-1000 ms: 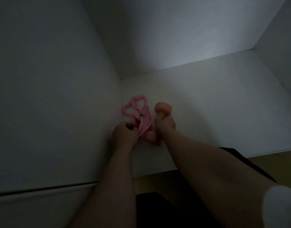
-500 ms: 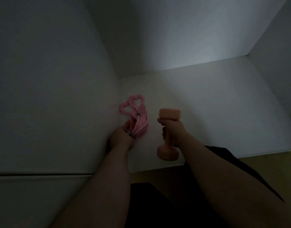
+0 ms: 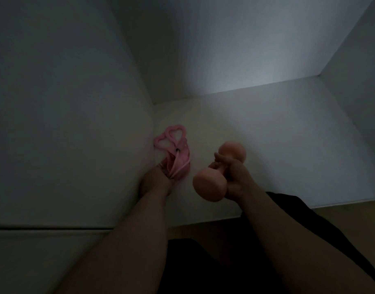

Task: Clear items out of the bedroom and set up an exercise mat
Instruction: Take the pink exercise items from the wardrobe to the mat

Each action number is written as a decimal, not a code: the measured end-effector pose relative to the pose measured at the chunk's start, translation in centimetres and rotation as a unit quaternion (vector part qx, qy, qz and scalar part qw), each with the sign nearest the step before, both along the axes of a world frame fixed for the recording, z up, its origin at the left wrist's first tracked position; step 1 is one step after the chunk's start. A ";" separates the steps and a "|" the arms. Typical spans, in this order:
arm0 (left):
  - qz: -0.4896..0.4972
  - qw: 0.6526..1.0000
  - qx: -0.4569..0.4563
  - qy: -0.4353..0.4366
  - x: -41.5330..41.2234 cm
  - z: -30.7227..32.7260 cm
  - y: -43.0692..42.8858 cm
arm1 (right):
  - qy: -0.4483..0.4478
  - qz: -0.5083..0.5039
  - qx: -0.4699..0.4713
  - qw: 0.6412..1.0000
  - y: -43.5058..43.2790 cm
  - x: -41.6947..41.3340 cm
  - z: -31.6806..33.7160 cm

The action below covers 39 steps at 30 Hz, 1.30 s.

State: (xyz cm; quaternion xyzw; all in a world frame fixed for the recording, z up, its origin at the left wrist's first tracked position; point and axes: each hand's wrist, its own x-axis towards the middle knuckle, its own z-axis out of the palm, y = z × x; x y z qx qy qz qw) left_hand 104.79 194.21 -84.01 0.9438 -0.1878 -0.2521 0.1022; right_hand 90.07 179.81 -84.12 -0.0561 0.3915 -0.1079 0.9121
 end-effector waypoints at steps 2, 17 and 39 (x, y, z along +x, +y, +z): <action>0.000 1.000 0.007 -0.002 0.1 0.2 -0.3 | 0.000 -0.008 -0.007 1.000 -0.1 -0.1 0.4; -0.019 0.944 -0.329 -0.031 0.8 8.4 -5.1 | 0.002 0.041 -0.122 0.992 0.1 0.2 1.2; 0.048 0.901 -0.400 0.162 0.0 6.7 -5.9 | -0.049 0.006 -0.171 0.984 0.2 0.2 2.0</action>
